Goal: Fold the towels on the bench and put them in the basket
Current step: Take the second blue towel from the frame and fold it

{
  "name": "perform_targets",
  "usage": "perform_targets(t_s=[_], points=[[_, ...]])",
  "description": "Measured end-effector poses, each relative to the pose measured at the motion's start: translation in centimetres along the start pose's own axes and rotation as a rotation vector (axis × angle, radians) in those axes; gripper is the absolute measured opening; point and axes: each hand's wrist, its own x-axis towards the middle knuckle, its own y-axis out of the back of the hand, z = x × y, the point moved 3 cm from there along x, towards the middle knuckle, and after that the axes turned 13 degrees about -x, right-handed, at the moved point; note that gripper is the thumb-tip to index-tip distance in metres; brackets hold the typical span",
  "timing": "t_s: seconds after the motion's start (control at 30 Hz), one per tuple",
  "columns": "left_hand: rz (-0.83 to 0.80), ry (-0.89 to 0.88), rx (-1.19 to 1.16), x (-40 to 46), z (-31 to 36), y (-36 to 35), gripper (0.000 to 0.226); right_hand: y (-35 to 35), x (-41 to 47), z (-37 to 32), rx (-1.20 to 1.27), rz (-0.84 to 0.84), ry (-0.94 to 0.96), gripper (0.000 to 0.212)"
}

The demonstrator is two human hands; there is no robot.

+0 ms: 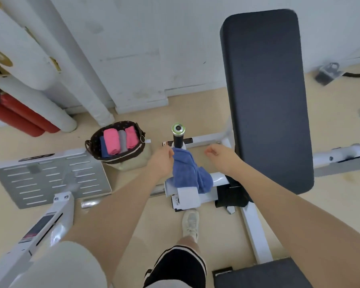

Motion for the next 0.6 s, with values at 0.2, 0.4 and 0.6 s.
perform_targets(t_s=[0.2, 0.4, 0.6], points=[[-0.048, 0.074, 0.000, 7.2, -1.9, -1.5, 0.038, -4.3, 9.6, 0.3, -0.060, -0.113, 0.046, 0.034], [-0.054, 0.034, 0.160, 9.8, -4.5, -3.0, 0.013, -9.7, 14.0, 1.3, -0.100, -0.245, 0.084, 0.007], [-0.220, 0.094, 0.248, 9.6, -5.6, -4.3, 0.034, -8.8, 13.9, 2.8, -0.160, -0.255, 0.078, 0.013]])
